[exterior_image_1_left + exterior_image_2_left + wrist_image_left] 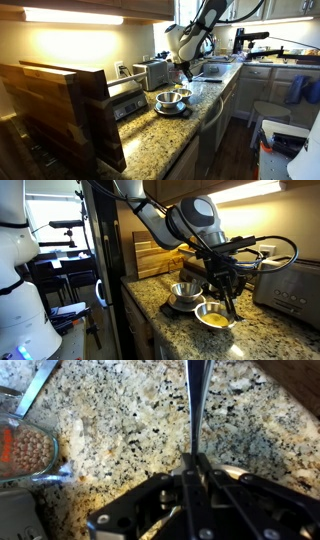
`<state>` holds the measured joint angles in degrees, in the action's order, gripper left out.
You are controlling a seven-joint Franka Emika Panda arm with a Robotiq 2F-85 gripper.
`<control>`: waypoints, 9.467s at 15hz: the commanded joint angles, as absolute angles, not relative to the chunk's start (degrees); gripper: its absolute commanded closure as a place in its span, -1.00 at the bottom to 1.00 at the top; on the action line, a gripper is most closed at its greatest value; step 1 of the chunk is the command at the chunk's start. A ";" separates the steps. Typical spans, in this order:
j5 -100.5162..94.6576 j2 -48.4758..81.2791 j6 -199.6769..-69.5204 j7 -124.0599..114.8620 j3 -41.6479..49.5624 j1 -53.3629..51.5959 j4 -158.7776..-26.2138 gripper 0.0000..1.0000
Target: Use the spoon to move the contents in the silver bowl into the other bowl
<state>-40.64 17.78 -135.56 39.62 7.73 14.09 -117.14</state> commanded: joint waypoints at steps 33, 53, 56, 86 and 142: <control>-34.05 5.12 -132.01 48.09 5.61 9.36 -126.41 0.87; -34.24 4.59 -131.57 47.11 3.74 6.85 -128.17 0.87; -34.25 4.31 -131.59 46.90 3.41 6.49 -128.88 0.87; -43.56 2.11 -133.92 38.59 3.52 5.47 -133.11 0.87; -59.80 7.03 -135.77 14.75 2.95 4.27 -131.36 0.87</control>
<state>-57.31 8.38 -136.08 18.33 2.60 5.14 -129.63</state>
